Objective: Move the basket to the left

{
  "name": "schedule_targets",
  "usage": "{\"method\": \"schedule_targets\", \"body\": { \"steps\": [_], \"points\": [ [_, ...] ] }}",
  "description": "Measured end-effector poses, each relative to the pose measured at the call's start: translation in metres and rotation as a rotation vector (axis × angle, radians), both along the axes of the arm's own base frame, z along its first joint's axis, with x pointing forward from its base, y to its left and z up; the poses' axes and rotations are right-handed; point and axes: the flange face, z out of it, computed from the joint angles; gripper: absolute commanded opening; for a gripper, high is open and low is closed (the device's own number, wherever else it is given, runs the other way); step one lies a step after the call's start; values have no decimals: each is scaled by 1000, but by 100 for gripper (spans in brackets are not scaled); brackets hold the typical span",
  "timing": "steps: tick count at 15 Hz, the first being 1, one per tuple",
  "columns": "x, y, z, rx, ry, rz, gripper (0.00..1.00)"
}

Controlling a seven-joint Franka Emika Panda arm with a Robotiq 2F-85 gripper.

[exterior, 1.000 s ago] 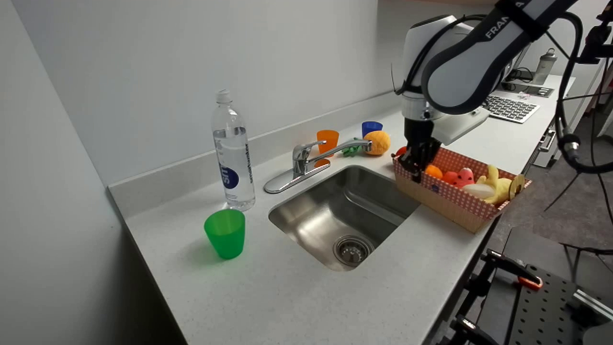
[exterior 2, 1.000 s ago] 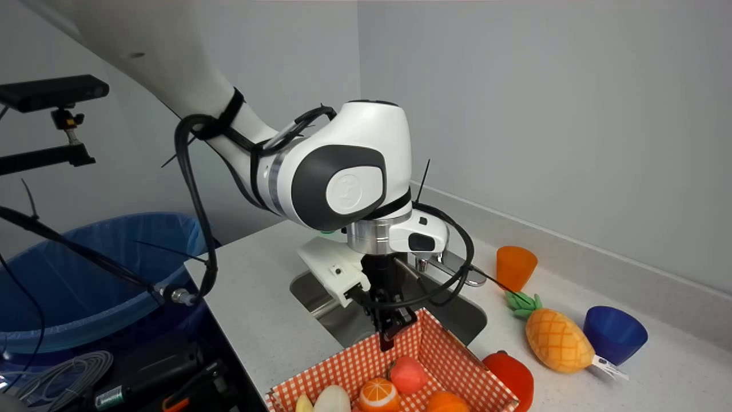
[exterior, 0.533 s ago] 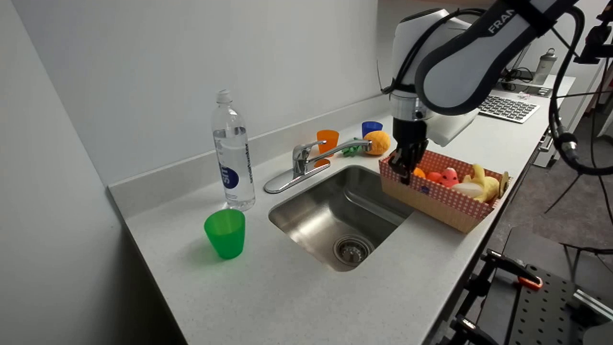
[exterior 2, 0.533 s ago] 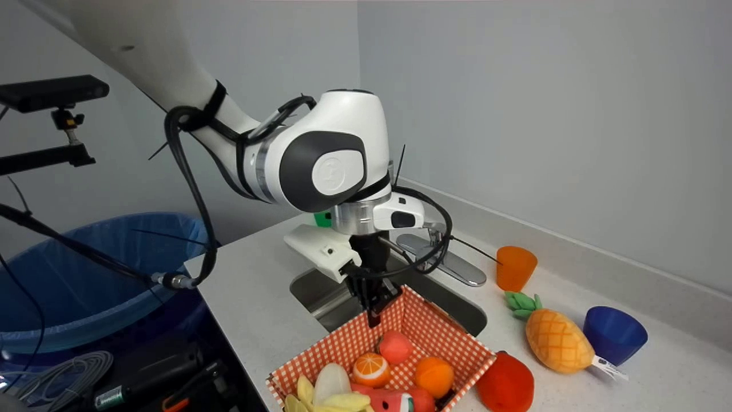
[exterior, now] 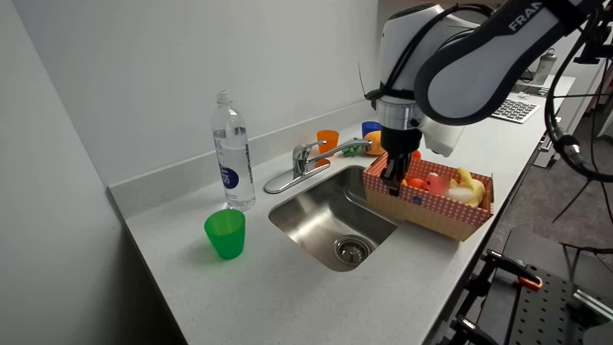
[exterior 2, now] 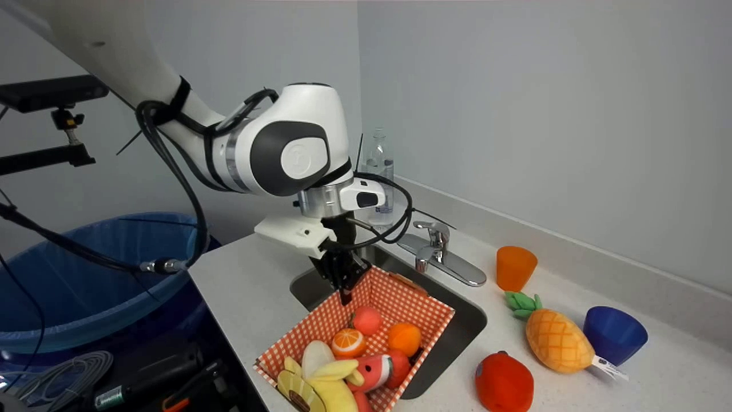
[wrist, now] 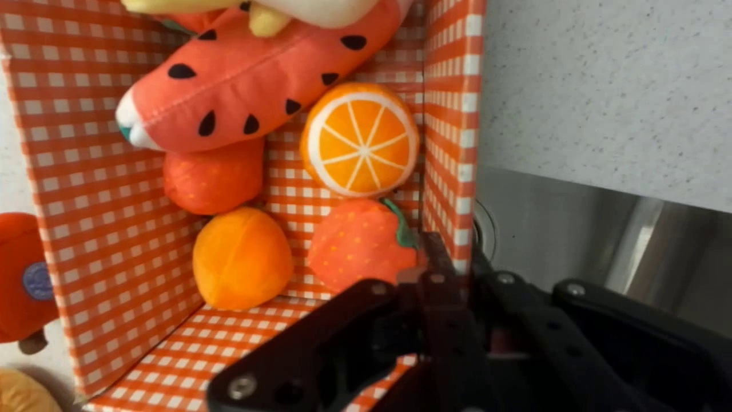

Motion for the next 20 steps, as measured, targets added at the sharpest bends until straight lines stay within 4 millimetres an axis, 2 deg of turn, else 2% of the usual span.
{"method": "schedule_targets", "body": {
  "steps": [7,12,20],
  "points": [
    [-13,58,0,0,-15,154,2],
    [-31,99,-1,1,-29,272,2],
    [-60,148,3,12,-38,421,2]
  ]
}}
